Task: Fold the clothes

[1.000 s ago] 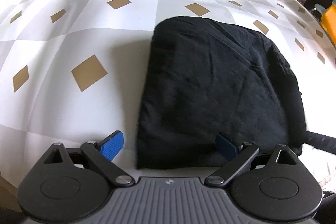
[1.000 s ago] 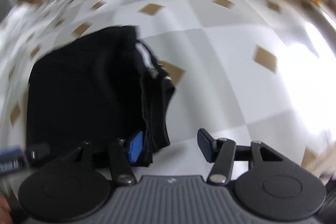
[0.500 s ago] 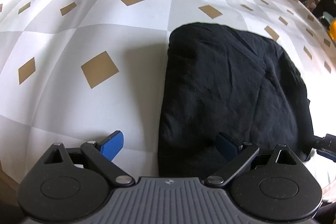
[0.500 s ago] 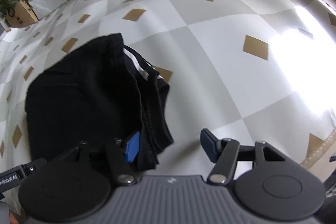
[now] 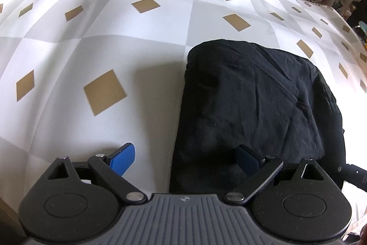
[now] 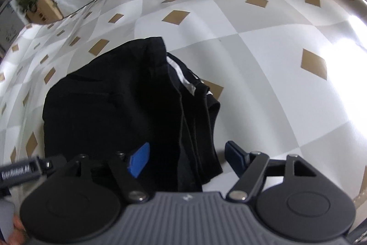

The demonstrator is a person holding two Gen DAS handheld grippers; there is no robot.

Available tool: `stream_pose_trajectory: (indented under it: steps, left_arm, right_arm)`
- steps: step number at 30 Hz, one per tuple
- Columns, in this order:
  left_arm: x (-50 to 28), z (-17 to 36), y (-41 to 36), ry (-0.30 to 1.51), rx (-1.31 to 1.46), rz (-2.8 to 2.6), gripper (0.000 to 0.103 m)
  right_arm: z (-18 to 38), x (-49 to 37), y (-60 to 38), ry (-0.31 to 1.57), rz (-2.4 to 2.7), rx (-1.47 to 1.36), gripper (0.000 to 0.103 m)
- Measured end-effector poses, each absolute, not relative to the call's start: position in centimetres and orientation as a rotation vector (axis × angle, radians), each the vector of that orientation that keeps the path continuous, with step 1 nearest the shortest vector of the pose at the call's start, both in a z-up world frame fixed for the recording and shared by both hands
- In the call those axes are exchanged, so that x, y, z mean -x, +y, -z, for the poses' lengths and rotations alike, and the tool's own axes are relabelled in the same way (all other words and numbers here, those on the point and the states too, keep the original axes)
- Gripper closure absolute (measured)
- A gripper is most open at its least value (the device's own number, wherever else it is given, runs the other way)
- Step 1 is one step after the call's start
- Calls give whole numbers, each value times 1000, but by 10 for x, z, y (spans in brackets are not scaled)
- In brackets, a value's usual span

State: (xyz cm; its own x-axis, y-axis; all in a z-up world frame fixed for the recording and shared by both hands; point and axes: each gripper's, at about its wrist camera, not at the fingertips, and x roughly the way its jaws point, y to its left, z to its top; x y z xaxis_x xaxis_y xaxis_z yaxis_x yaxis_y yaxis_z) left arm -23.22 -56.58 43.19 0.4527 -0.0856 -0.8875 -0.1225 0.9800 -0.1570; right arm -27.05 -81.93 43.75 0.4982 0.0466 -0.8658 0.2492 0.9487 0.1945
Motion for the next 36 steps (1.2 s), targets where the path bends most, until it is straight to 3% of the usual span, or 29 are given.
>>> stream_pose_trajectory:
  steps: [36]
  left_arm:
    - [201,-432,-594,1084,124,31,8]
  right_arm:
    - [-428,266,-798,996,146,-156,13]
